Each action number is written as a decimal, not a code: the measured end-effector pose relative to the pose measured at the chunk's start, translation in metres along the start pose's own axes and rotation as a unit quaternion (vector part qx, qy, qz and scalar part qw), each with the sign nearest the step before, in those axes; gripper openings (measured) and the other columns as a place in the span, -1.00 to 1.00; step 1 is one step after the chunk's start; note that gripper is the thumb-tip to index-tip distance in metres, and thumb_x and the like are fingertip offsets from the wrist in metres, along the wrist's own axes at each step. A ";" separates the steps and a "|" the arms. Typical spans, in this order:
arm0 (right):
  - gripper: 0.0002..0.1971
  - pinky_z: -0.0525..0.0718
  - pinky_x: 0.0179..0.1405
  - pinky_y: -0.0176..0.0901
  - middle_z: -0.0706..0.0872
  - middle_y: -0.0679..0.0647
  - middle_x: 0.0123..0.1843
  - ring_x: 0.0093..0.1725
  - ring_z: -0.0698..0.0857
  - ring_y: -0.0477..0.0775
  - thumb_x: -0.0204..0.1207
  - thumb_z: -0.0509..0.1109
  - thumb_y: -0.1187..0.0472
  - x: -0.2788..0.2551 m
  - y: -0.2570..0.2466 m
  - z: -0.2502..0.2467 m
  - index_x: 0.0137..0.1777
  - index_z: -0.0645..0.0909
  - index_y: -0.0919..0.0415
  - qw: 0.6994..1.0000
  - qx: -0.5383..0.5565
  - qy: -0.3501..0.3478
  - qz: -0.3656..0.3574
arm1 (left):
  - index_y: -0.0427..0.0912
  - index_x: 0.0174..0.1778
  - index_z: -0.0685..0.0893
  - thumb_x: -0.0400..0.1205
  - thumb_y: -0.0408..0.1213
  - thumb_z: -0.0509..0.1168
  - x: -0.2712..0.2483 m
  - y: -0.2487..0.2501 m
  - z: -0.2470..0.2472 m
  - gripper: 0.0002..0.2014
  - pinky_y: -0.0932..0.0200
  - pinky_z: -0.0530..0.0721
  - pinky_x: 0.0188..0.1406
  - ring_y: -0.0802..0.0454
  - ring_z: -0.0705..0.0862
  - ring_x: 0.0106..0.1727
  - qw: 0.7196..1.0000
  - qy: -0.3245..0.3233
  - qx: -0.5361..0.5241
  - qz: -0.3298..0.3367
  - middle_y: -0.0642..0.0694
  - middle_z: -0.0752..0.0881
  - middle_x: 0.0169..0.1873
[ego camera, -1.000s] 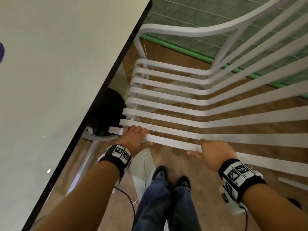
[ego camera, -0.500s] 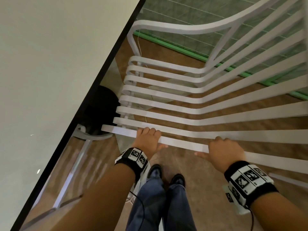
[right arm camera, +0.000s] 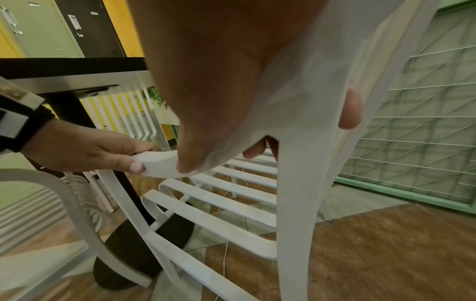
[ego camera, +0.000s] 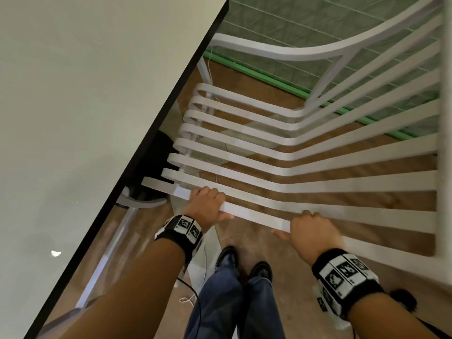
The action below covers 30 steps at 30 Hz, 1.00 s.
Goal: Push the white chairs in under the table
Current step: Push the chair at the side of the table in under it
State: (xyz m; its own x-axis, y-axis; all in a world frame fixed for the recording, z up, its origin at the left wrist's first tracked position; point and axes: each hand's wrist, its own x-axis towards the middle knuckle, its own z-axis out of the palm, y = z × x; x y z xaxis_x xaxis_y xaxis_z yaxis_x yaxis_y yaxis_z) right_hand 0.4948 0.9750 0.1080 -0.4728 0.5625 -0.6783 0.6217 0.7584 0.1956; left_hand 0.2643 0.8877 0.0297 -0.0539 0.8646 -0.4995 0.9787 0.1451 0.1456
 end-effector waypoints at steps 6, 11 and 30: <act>-0.36 0.53 -0.20 -0.08 0.69 0.18 0.06 0.01 0.66 0.15 0.61 -0.06 -0.34 -0.008 -0.028 0.004 0.05 0.62 0.19 1.000 0.028 -0.003 -0.006 | -0.07 0.29 0.46 0.57 0.27 0.12 -0.015 -0.018 0.006 -0.45 -0.04 0.28 0.35 -0.09 0.44 0.32 1.000 -0.018 0.001 -0.003 -0.07 0.55 0.27; -0.36 0.58 -0.15 -0.08 0.67 0.19 0.07 0.03 0.65 0.16 0.60 -0.05 -0.34 -0.005 -0.031 0.000 0.06 0.61 0.20 0.998 0.065 0.002 -0.004 | -0.04 0.30 0.47 0.58 0.27 0.13 -0.014 -0.025 0.006 -0.47 -0.06 0.27 0.38 -0.08 0.43 0.32 1.000 -0.022 -0.015 0.004 -0.05 0.55 0.27; -0.30 0.65 -0.06 0.01 0.72 0.17 0.02 0.00 0.68 0.17 0.55 -0.05 -0.42 -0.006 -0.046 -0.001 0.04 0.62 0.20 0.997 0.073 0.027 -0.006 | -0.04 0.32 0.47 0.57 0.29 0.12 -0.017 -0.045 0.004 -0.44 -0.07 0.26 0.43 -0.08 0.43 0.33 0.998 -0.053 -0.021 -0.006 -0.06 0.56 0.30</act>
State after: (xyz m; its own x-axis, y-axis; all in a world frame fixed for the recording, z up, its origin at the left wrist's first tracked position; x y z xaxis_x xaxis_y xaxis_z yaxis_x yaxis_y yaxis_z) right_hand 0.4683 0.9376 0.1041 -0.5116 0.5729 -0.6403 0.6977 0.7120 0.0796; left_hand 0.2221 0.8647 0.0281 -0.0431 0.8076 -0.5882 0.9687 0.1779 0.1732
